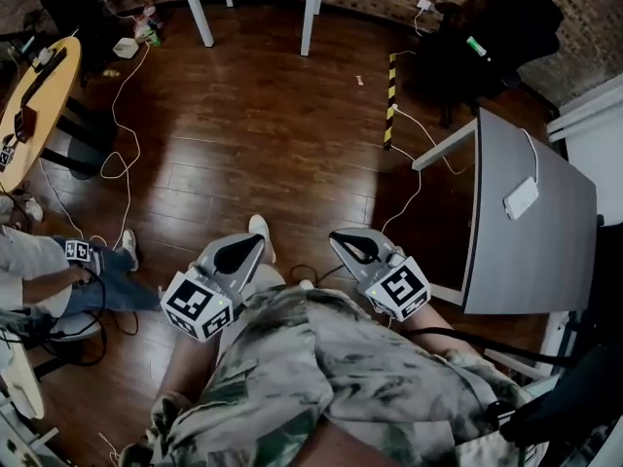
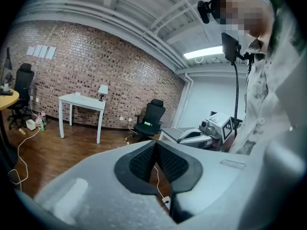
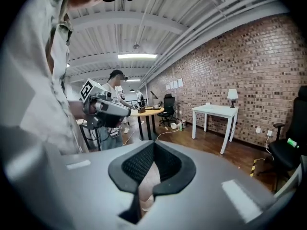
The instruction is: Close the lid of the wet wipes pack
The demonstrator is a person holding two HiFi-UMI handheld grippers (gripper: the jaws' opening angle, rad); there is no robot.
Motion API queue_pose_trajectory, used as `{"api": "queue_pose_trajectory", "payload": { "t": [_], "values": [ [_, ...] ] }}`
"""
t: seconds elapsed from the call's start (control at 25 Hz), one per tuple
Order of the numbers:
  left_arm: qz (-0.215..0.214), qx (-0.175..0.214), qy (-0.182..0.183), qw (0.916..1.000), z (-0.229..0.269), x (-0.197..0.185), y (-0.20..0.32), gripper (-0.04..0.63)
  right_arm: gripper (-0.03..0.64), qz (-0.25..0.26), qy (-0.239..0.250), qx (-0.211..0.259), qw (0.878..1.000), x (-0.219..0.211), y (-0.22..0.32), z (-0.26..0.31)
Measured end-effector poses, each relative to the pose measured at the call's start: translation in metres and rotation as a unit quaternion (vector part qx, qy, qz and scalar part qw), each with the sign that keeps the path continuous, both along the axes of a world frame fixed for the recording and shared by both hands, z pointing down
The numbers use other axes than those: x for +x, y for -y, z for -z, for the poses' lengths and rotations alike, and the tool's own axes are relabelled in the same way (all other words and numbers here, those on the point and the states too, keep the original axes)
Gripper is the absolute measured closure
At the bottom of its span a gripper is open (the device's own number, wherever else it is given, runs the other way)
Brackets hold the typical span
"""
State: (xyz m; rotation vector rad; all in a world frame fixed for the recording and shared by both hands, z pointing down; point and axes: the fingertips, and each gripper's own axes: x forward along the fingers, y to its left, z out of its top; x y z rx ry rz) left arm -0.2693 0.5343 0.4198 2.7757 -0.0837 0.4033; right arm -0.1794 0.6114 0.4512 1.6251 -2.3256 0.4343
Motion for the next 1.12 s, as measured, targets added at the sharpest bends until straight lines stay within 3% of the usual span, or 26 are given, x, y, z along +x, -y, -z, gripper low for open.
{"api": "queue_pose_trajectory", "payload": {
  "t": [0.36, 0.64, 0.88, 1.12],
  "values": [
    [-0.032, 0.003, -0.038, 0.9988, 0.014, 0.046, 0.150, 0.594, 0.609, -0.028, -0.029, -0.005, 0.999, 0.039, 0.140, 0.008],
    [-0.057, 0.013, -0.016, 0.9982, 0.011, 0.055, 0.243, 0.594, 0.609, -0.020, -0.050, -0.006, 0.999, 0.058, 0.241, 0.020],
    [-0.023, 0.004, -0.026, 0.9994, 0.013, 0.070, 0.297, 0.594, 0.609, -0.007, -0.055, 0.002, 0.998, 0.082, 0.304, 0.026],
    [0.017, 0.003, 0.004, 0.9999, -0.005, 0.097, 0.368, 0.594, 0.609, 0.019, -0.046, 0.014, 0.999, 0.129, 0.387, 0.017]
  ]
}}
